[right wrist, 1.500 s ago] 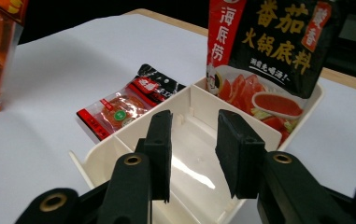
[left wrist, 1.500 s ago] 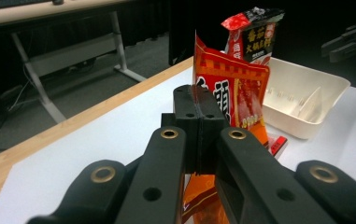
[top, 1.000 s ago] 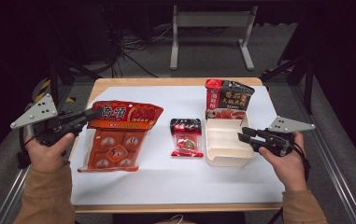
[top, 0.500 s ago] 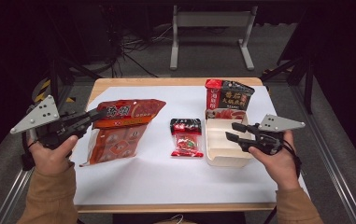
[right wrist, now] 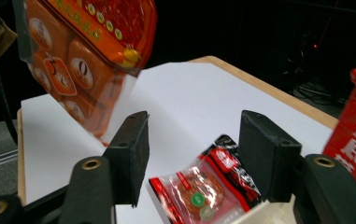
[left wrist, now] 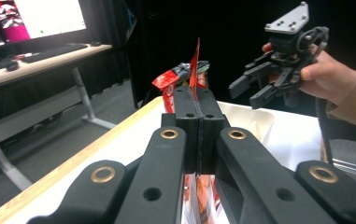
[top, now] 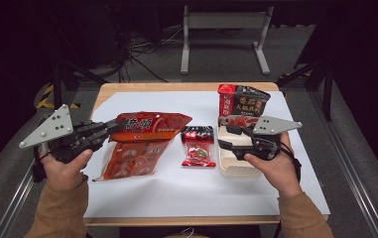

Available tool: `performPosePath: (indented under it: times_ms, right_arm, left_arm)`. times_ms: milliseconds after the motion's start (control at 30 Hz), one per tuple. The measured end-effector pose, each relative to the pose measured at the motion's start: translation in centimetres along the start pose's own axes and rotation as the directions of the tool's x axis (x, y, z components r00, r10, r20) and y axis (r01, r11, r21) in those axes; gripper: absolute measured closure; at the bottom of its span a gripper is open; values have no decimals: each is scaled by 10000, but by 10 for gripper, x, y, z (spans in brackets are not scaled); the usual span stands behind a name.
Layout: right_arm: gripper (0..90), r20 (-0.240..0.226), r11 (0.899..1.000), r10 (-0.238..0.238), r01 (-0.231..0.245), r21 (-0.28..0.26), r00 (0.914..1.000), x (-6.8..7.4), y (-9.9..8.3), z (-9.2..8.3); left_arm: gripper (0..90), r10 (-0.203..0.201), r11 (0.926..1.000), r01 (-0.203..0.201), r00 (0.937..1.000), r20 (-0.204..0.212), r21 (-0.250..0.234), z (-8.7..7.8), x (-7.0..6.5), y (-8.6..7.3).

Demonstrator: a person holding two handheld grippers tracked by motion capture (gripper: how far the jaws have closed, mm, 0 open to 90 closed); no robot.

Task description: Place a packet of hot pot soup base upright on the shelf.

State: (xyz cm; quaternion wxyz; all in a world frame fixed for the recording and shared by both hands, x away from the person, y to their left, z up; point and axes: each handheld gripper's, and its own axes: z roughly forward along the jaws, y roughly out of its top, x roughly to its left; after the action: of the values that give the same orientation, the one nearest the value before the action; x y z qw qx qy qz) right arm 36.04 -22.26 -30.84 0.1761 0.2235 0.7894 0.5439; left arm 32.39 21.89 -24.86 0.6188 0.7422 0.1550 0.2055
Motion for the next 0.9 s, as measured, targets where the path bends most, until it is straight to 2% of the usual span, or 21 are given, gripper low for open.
performPosePath:
  times_ms: [167,233,433,500,700,900]
  right_arm:
    - [415,-289,9996,-138,130,-252,9995,5,9,9]
    - [405,-439,9990,-243,227,-385,9987,8,13,14]
    - [399,-923,9975,-446,393,-590,9947,16,18,25]
    - [394,-1003,9964,-652,592,-613,9928,19,19,28]
    - [395,-1282,9959,-736,662,-610,9890,24,21,35]
    - [414,-1650,9941,-964,867,-648,9816,29,22,42]
  left_arm:
    - [900,21,10000,-21,9998,215,-7,6,-5,1]
    - [900,-115,9999,117,9984,547,-32,9,-6,2]
    - [900,-121,9999,125,9949,1005,-35,19,-12,1]
    - [900,-91,10000,95,9945,1043,-31,22,-14,1]
    - [900,36,10000,-29,9924,1234,-53,29,-19,1]
    - [900,86,9998,-63,9899,1413,-169,34,-22,0]
